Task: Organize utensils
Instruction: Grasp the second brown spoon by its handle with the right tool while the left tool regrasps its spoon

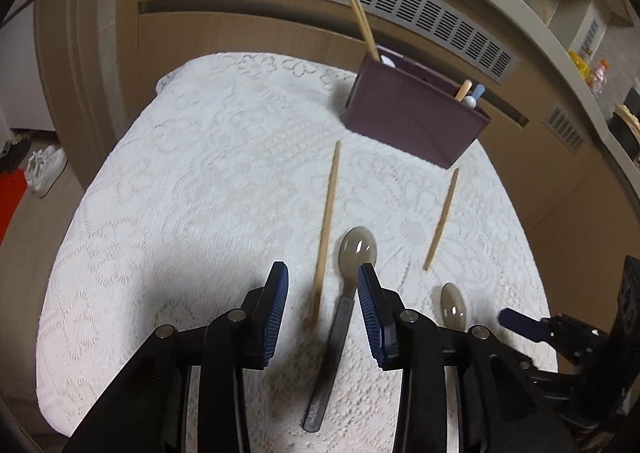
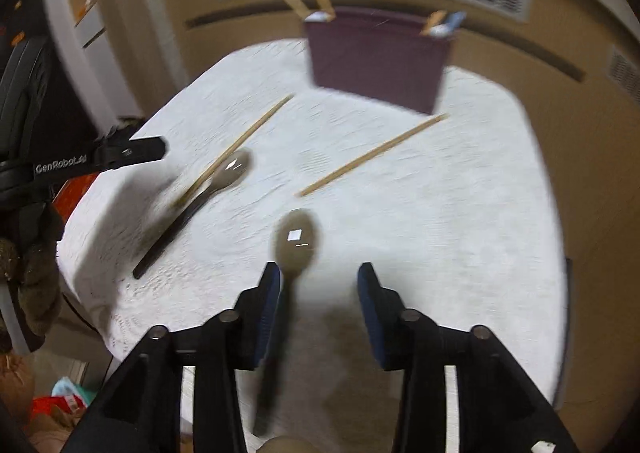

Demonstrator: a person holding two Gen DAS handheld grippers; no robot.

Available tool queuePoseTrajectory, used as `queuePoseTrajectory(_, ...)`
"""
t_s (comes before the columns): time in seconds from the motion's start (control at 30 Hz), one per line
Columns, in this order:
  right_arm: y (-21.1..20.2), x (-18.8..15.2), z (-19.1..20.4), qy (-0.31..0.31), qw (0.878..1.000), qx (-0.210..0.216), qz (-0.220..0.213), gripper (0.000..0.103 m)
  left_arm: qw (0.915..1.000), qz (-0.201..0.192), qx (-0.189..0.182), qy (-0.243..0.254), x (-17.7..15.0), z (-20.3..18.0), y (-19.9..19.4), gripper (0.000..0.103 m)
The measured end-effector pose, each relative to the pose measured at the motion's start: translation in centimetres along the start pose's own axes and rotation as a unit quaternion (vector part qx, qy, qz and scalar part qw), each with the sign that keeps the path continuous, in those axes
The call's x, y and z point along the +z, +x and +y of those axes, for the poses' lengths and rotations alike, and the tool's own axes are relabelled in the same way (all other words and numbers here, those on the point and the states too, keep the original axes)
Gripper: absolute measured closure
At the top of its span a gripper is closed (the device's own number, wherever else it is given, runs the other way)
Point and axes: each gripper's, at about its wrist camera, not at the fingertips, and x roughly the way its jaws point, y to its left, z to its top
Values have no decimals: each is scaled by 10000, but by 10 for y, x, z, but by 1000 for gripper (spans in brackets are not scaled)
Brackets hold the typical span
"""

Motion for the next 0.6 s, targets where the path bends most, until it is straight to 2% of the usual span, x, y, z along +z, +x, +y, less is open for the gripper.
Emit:
queuePoseTrajectory(0.07, 15, 4, 9, -68, 9999, 108, 76, 62, 10000, 3, 29, -2, -3, 3, -1, 62)
queuePoseTrajectory(0.23, 42, 12, 13, -55, 9995, -83, 297, 63, 9997, 48, 32, 256, -8, 3, -4, 53)
queuePoseTrajectory(0.3, 35, 12, 13, -39, 9996, -102, 244, 88, 9987, 107, -10, 507, -10, -5, -1, 46)
queuePoseTrajectory(0.33, 29, 12, 12, 40, 9998, -24, 190, 95, 9978, 150, -50, 651, -10, -11, 1, 46)
queuePoseTrajectory(0.47, 7, 12, 3, 174, 9998, -23, -26, 95, 9907, 284, -155, 1319, 0, -45, 22, 46)
queuePoseTrajectory(0.6, -7, 8, -6, 219, 9996, 102, -122, 95, 9844, 568, 71, 1663, 7, -62, 54, 46)
